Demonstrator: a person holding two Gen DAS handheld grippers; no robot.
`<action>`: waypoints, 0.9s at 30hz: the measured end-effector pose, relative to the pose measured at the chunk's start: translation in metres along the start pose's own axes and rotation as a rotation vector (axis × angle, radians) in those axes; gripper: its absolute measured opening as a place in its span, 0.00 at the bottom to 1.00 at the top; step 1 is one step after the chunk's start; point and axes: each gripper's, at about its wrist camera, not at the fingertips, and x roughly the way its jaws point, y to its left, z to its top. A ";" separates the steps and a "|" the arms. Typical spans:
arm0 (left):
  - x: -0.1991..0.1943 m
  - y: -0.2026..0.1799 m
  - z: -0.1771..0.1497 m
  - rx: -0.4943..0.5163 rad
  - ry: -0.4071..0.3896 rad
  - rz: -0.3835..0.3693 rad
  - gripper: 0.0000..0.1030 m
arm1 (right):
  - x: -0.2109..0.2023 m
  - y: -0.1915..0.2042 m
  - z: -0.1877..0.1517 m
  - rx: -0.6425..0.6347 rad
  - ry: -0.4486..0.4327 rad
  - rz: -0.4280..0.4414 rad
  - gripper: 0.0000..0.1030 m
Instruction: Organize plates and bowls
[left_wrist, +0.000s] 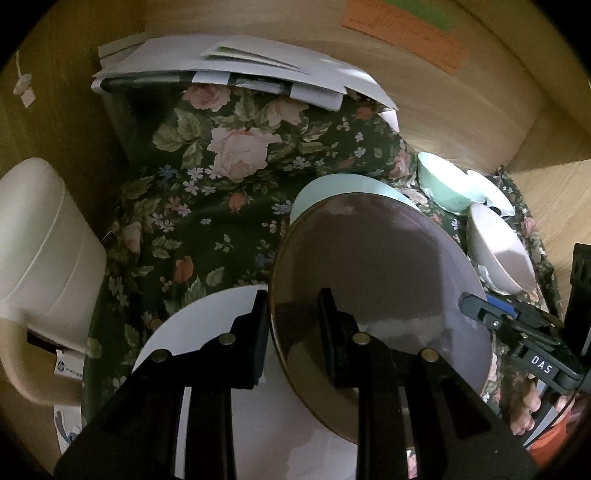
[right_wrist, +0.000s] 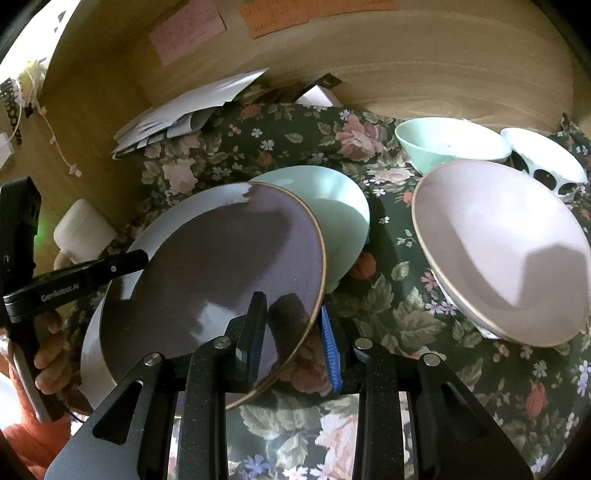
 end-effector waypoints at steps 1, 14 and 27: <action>-0.002 -0.001 -0.001 0.002 -0.002 0.002 0.24 | -0.002 0.000 -0.001 -0.001 -0.002 0.000 0.25; -0.016 -0.024 -0.022 -0.005 -0.010 -0.004 0.24 | -0.031 -0.007 -0.016 -0.004 -0.032 -0.001 0.25; -0.027 -0.052 -0.044 0.011 -0.020 -0.023 0.24 | -0.057 -0.022 -0.039 0.023 -0.050 -0.017 0.25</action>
